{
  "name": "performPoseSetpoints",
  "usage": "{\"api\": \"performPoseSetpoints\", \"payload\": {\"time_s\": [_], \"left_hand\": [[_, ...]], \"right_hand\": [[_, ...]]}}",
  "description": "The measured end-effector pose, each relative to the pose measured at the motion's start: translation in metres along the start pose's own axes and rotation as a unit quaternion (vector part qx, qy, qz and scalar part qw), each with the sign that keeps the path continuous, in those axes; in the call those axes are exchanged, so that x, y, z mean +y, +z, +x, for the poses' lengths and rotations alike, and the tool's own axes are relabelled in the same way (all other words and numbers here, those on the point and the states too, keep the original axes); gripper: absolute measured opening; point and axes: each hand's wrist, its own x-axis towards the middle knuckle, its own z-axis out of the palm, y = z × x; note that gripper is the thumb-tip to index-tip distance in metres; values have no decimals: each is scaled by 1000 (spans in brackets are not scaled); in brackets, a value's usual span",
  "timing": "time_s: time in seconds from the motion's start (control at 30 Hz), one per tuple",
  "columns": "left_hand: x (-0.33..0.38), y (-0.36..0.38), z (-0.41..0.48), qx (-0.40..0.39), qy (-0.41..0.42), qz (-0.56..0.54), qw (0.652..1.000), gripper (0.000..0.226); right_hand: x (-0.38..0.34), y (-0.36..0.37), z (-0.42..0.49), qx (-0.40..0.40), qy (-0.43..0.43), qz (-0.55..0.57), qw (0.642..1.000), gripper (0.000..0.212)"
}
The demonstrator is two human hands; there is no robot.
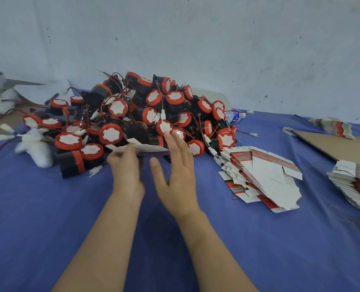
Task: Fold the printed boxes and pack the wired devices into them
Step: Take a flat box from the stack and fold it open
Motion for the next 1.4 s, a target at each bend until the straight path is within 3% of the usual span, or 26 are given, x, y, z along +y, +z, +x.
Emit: {"api": "performPoseSetpoints", "payload": {"time_s": [0.13,0.23,0.37,0.43,0.5,0.57,0.67,0.73,0.87,1.0,1.13,1.2,1.3,1.4], "left_hand": [[7,0,3,-8,-134,-74,988,19],[6,1,5,-15,-150,-81,985,21],[-4,-4,-3,-59,-104,-65,991,17],[-10,-4,0,-44,-21,14,999,25],[-12,-2,-2,-16,87,136,987,18],[-15,2,-9,-63,136,190,970,13],[-20,13,-18,-171,106,152,968,26],[-23,17,-22,-200,122,152,960,28],[-25,15,-27,-189,231,175,938,45],[-25,12,-23,-174,246,199,932,39],[-29,10,-23,-170,266,224,922,45],[-31,11,-27,-178,293,240,908,39],[-33,13,-31,-182,303,254,900,33],[-31,14,-30,-163,268,209,926,35]], "right_hand": [[-6,1,-2,-10,-49,-35,998,48],[-5,-1,-1,0,-36,-21,999,46],[-3,-4,1,14,-19,-23,999,48],[1,-3,2,19,0,-39,999,55],[6,-5,3,27,46,-25,998,62],[10,-6,4,14,103,12,994,66],[12,-4,4,-10,164,102,981,64],[14,-5,7,18,186,167,968,60],[16,-18,9,60,185,198,961,55],[13,-22,14,32,248,234,939,33],[7,-30,24,35,396,373,839,55],[6,-32,24,50,428,390,814,55],[9,-32,21,77,435,388,809,40],[7,-31,21,72,411,385,823,22]]}}
